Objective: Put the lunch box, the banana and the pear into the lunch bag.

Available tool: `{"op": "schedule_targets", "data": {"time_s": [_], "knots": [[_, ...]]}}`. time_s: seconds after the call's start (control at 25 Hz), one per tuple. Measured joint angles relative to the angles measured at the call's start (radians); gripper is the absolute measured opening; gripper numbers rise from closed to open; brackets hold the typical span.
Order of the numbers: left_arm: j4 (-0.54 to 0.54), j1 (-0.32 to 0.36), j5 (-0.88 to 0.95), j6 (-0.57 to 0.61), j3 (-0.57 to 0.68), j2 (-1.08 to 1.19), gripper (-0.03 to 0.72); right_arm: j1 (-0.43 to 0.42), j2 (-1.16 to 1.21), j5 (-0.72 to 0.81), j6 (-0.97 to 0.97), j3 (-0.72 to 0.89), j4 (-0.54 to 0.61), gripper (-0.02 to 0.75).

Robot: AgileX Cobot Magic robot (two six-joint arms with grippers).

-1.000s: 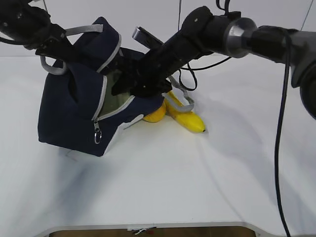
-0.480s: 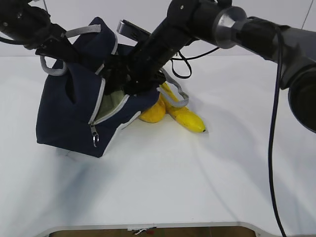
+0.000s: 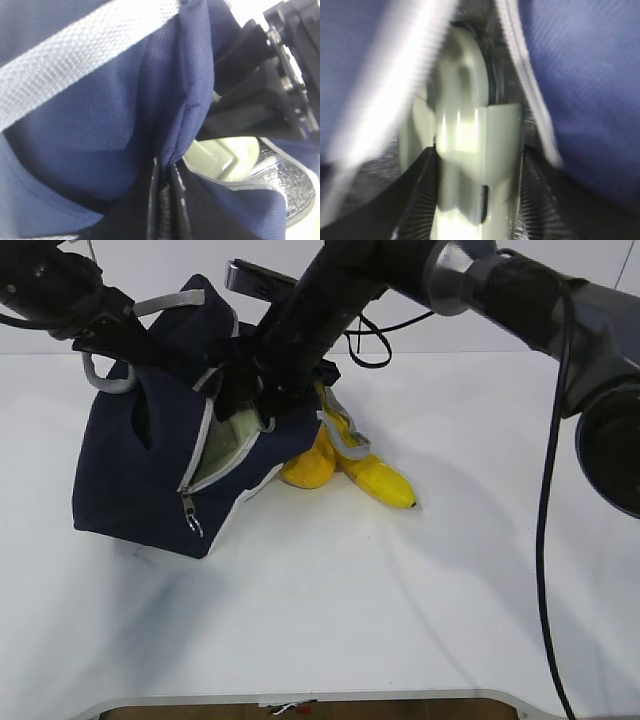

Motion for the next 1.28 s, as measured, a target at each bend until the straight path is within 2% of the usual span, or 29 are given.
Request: {"op": "schedule_targets", "data": {"time_s": [0.84,1.28], "knots": [[-0.002,0.000,0.000,0.000,0.000,0.000,0.012,0.026,0.070,-0.032,0.028,-0.025,-0.018,0.370],[-0.002,0.000,0.000,0.000,0.000,0.000,0.012,0.026,0.071,-0.031,0.032,-0.025,-0.020,0.410]]}}
